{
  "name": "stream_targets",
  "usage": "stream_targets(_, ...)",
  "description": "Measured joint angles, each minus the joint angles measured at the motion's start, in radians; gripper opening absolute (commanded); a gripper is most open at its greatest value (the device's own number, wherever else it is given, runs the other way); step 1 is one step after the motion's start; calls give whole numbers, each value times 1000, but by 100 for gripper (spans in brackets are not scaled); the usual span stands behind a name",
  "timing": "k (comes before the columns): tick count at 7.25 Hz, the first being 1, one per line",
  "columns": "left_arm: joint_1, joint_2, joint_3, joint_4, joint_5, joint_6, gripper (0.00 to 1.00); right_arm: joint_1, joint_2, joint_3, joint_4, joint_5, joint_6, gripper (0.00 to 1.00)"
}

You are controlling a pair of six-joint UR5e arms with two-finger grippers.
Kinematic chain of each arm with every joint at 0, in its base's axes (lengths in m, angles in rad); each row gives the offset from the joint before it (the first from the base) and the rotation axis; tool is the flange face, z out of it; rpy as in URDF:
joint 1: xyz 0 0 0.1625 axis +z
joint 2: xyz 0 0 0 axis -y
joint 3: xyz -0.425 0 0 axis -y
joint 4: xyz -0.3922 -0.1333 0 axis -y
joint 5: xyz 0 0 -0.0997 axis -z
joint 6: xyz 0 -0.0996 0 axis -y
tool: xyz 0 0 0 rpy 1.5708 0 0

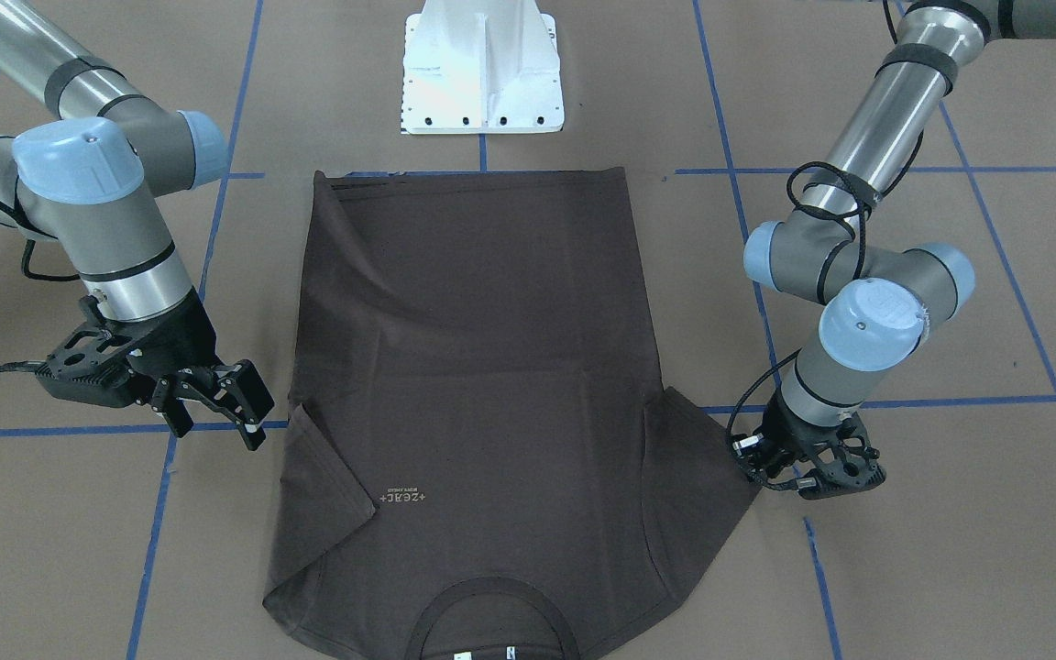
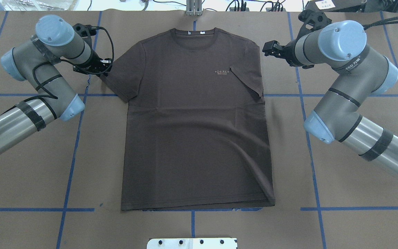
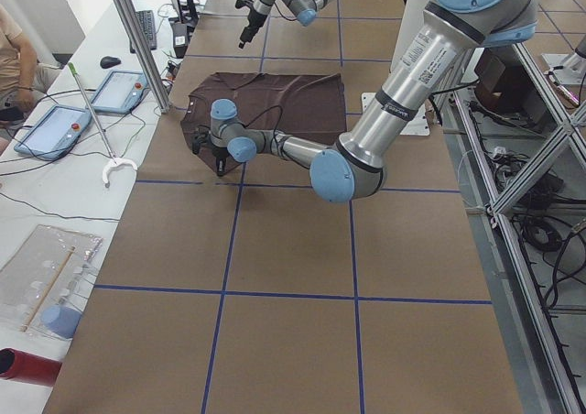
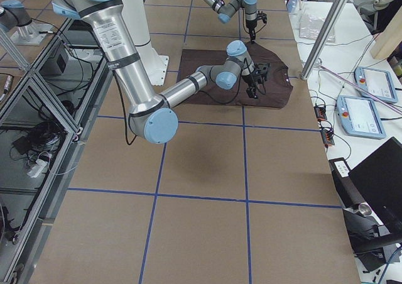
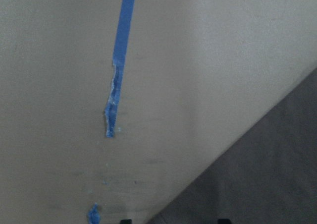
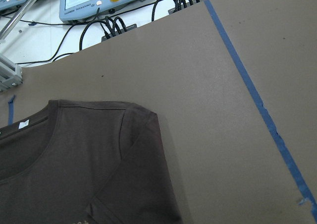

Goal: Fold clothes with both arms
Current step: 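Bring the left gripper to the shirt's far shoulder while the right gripper repositions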

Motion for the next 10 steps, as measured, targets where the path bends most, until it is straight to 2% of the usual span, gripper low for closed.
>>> stream_targets(3,-7,-23,-26,20,-20,-16,0,-1,1,2,0,0,22,100)
stream_targets(6,9,-70,-84,18,-26,-235,0,-7,0,5,-3,4,40,100)
stream_targets(8,57,-169,-6,9,-18,-334,0,-11,-10,6,0,-1,43,100)
stream_targets(10,71,-224,79,-42,4,-353,0,-14,-17,7,1,-2,43,100)
